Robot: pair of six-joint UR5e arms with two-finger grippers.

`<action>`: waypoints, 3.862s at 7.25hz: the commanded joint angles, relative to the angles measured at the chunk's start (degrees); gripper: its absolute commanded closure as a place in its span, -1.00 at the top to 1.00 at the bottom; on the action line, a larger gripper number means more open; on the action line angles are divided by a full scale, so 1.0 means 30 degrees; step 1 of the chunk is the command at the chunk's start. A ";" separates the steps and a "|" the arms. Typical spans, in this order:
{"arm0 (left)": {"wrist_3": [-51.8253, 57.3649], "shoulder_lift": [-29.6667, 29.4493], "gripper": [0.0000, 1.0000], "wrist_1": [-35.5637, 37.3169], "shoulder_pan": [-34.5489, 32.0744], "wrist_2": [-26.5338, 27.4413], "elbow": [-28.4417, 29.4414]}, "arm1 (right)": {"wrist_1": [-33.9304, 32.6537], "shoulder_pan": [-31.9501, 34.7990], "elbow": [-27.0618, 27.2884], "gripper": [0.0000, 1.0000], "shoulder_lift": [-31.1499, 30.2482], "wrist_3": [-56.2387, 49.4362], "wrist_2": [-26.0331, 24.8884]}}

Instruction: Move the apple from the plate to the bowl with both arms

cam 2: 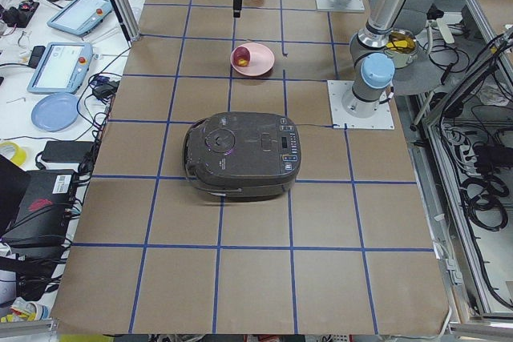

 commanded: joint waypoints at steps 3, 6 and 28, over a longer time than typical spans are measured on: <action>-0.0006 -0.0012 1.00 0.0000 -0.0032 -0.0063 -0.0067 | -0.0870 -0.0065 0.0141 1.00 0.0093 0.0038 0.0039; -0.0006 -0.0012 1.00 0.0000 -0.0237 0.0024 -0.0095 | -0.0841 -0.0036 0.0170 1.00 0.0093 -0.0021 0.0068; -0.3053 -0.5103 1.00 0.9944 -0.3314 0.0025 -0.6092 | -0.9055 -0.7037 1.1721 1.00 0.1529 -0.6319 0.0449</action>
